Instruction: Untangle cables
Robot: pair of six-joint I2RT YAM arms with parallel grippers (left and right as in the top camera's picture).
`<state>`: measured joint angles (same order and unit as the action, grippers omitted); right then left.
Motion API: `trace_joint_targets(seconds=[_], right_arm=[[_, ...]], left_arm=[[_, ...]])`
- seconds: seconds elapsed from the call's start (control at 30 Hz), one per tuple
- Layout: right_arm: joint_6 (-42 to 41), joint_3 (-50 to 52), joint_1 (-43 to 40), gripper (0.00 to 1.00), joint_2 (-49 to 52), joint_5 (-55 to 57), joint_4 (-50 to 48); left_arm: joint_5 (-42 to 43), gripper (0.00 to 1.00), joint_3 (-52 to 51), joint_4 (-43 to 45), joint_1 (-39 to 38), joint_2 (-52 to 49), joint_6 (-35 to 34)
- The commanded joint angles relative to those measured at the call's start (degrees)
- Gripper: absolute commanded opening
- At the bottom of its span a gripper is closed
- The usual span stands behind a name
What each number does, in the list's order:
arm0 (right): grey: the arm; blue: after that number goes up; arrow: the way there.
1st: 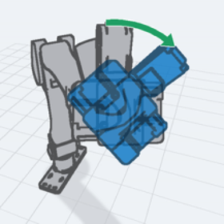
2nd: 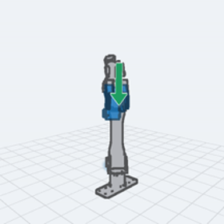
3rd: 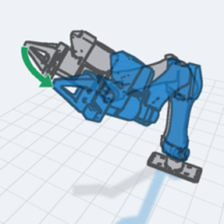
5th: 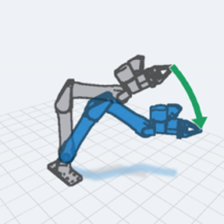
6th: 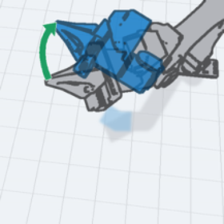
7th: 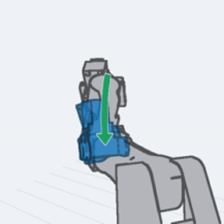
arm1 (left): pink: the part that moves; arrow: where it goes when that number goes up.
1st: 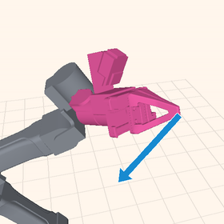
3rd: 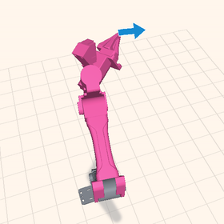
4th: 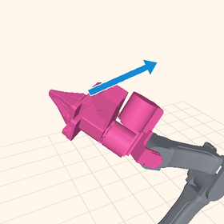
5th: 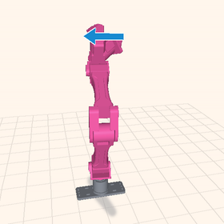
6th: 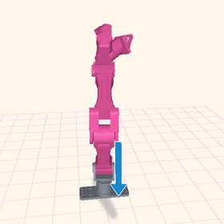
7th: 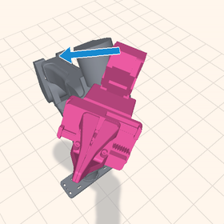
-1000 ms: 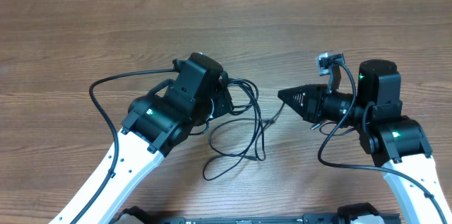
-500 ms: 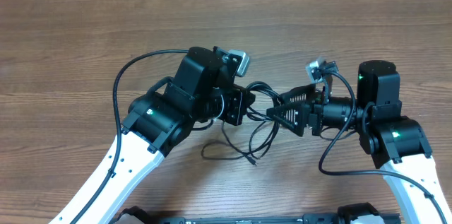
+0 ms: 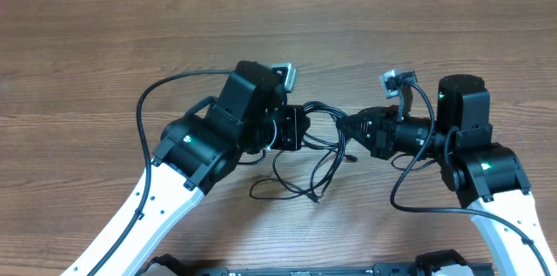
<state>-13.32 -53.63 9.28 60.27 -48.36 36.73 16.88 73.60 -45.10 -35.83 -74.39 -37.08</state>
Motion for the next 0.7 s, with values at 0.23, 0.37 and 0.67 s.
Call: trace_joint_targets(seconds=[0.23,0.37,0.67], right_arm=[[-7.1,-0.7,-1.1,0.12,-0.7,14.1,3.8],[9.0,-0.7,-1.1,0.70,-0.7,-1.3,3.9],[13.8,-0.7,-1.1,0.96,-0.7,-9.3,4.0]], left_arm=[[-14.1,0.04,0.3,-6.4,0.7,0.6,-10.8],[-10.9,0.04,0.3,-5.2,0.7,0.6,3.7],[11.2,0.04,0.3,-0.2,0.5,0.6,23.8]])
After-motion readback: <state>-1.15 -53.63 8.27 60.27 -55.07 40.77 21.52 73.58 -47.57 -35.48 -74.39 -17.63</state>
